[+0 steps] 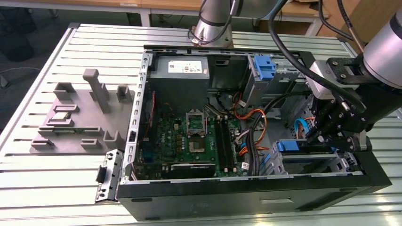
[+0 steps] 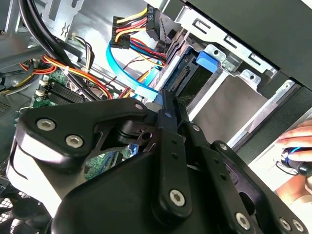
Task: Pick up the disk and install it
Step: 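Insert the first disk wire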
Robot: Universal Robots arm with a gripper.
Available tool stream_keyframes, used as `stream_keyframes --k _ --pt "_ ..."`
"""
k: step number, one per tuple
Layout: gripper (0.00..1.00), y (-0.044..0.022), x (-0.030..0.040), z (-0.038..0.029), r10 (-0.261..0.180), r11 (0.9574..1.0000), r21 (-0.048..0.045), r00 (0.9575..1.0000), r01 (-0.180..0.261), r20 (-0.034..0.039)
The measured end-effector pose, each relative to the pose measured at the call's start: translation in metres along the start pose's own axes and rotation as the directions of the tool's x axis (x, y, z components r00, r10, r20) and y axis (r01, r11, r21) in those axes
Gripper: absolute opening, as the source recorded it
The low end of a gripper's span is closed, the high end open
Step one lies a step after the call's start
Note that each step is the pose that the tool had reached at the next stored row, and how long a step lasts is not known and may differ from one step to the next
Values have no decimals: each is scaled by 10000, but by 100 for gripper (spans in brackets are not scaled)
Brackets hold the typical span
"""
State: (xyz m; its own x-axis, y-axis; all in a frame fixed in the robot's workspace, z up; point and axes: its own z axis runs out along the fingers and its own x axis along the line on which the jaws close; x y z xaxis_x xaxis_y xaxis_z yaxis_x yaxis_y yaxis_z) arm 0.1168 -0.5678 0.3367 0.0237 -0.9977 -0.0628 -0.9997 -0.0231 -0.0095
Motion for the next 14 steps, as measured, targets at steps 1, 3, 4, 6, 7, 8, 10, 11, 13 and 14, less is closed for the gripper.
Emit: stream_keyframes --k 1,3,4,6,7,8,10,11,13,14 --pt "16 0 0 0 1 10000 0 10000 -1 0" --pt "16 0 0 0 1 10000 0 10000 -1 1" --pt "16 0 0 -3 1 10000 0 10000 -1 4" --pt "16 0 -1 -20 1 10000 0 10000 -1 5" --pt "16 0 -1 -25 1 10000 0 10000 -1 6" --pt "16 0 -2 -26 1 10000 2 10000 -1 28" --pt "16 0 -1 -27 3 10000 4 9999 -3 140" --pt "16 1 0 -27 4 10000 6 9997 -4 225" --pt "16 1 5 -27 4 10000 8 9994 -5 335" --pt "16 0 8 -28 3 10000 9 9994 -4 343"
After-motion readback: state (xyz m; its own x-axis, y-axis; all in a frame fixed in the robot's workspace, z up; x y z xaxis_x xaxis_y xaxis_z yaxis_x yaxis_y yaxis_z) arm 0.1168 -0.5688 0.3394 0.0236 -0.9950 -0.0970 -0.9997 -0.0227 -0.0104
